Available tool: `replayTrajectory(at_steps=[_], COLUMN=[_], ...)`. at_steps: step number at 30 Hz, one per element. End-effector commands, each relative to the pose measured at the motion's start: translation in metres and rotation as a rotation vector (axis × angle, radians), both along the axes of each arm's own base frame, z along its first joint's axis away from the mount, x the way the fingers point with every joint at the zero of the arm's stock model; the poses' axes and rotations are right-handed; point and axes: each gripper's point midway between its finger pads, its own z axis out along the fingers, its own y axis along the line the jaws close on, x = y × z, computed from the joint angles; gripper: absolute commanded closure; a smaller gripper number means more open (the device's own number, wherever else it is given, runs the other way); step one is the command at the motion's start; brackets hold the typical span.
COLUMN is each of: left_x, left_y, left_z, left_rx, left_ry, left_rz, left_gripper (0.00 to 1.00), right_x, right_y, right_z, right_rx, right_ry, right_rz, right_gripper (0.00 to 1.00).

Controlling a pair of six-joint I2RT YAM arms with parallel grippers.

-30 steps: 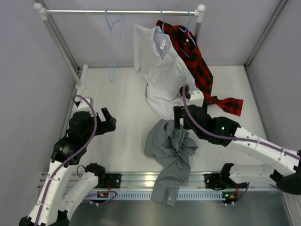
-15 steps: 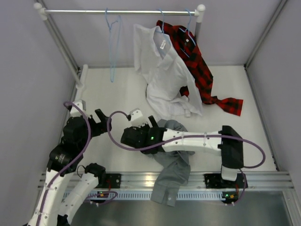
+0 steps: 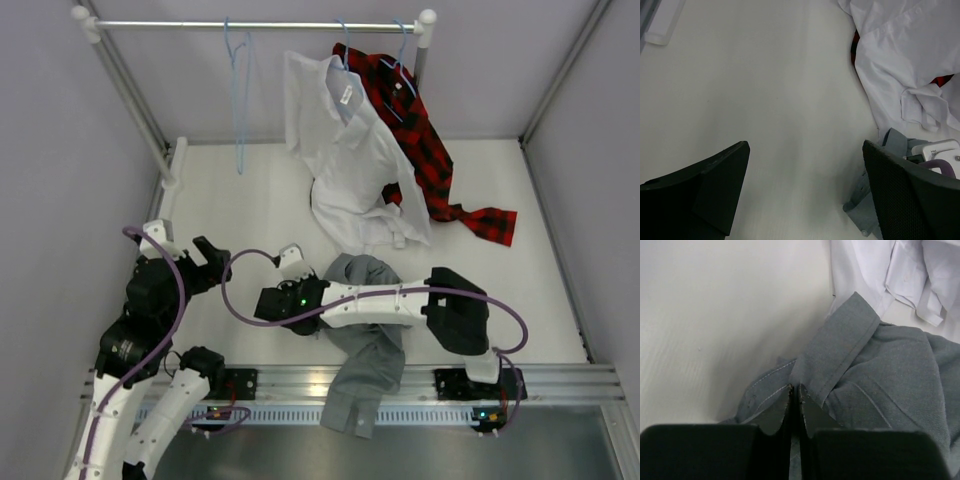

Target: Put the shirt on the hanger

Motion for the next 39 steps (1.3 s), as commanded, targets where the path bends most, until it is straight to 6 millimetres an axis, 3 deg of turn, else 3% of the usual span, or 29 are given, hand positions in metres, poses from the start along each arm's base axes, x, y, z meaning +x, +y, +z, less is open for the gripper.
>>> replayTrajectory(at_steps=[1,8,12,13,15,16,18,19,21,22,24,25,27,28,29,30,32,34,37,38,39], left_x=[0.003,0.0,-0.001,-0.001,-0.001,-0.002,-0.004,-0.006,-0.012,-0.014,-0.019,-0.026,-0.033,-0.046,-0.047,-0.052,-0.058,-0.061,-0.057,-0.05,-0.039], left_y=[-0.001,0.002,0.001,0.001,0.001,0.003,0.015,0.021,0.032,0.033,0.029,0.028,0.019,0.021,0.018,0.012,0.003,-0.017,-0.044,-0.051,-0.058], left_z=[0.01,0.013,0.016,0.017,0.022,0.025,0.031,0.033,0.039,0.046,0.06,0.083,0.11,0.143,0.157,0.172,0.203,0.211,0.197,0.187,0.167], left_rx=[-0.023,-0.025,-0.028,-0.028,-0.026,-0.025,-0.023,-0.032,-0.036,-0.041,-0.044,-0.062,-0.075,-0.089,-0.091,-0.094,-0.078,-0.068,-0.04,-0.032,-0.027], left_ry=[-0.049,-0.067,-0.075,-0.078,-0.088,-0.097,-0.123,-0.136,-0.177,-0.195,-0.227,-0.276,-0.327,-0.403,-0.421,-0.447,-0.489,-0.498,-0.459,-0.427,-0.367], left_rz=[0.006,0.013,0.01,0.003,0.004,0.013,0.077,0.109,0.164,0.163,0.125,0.103,0.034,0.013,-0.008,-0.05,-0.119,-0.243,-0.398,-0.426,-0.448], left_gripper=[0.02,0.02,0.02,0.02,0.02,0.02,0.02,0.02,0.02,0.02,0.02,0.02,0.02,0.02,0.02,0.02,0.02,0.02,0.02,0.02,0.02], right_x=[0.005,0.002,-0.021,-0.024,-0.036,-0.038,-0.044,-0.045,-0.057,-0.062,-0.075,-0.079,-0.093,-0.096,-0.1,-0.102,-0.095,-0.079,-0.079,-0.083,-0.086], right_y=[-0.014,-0.025,0.006,0.018,0.033,0.042,0.05,0.053,0.059,0.058,0.056,0.054,0.047,0.04,0.034,0.024,0.011,-0.005,-0.021,-0.025,-0.036], right_z=[0.023,0.044,0.06,0.083,0.104,0.133,0.163,0.197,0.231,0.269,0.295,0.332,0.353,0.389,0.395,0.423,0.433,0.416,0.37,0.359,0.335], right_rx=[0.016,0.065,0.24,0.357,0.412,0.476,0.507,0.565,0.61,0.67,0.69,0.735,0.733,0.78,0.765,0.798,0.787,0.768,0.788,0.805,0.797], right_ry=[-0.064,-0.071,0.049,0.034,0.057,0.035,0.029,-0.004,-0.018,-0.058,-0.051,-0.09,-0.08,-0.132,-0.128,-0.178,-0.207,-0.191,-0.125,-0.107,-0.079], right_rz=[-0.035,-0.017,0.232,0.287,0.435,0.501,0.622,0.671,0.795,0.844,0.945,0.979,1.063,1.087,1.106,1.115,1.093,1.043,1.055,1.062,1.057], right_gripper=[1.0,1.0,1.0,1.0,1.0,1.0,1.0,1.0,1.0,1.0,1.0,1.0,1.0,1.0,1.0,1.0,1.0,1.0,1.0,1.0,1.0])
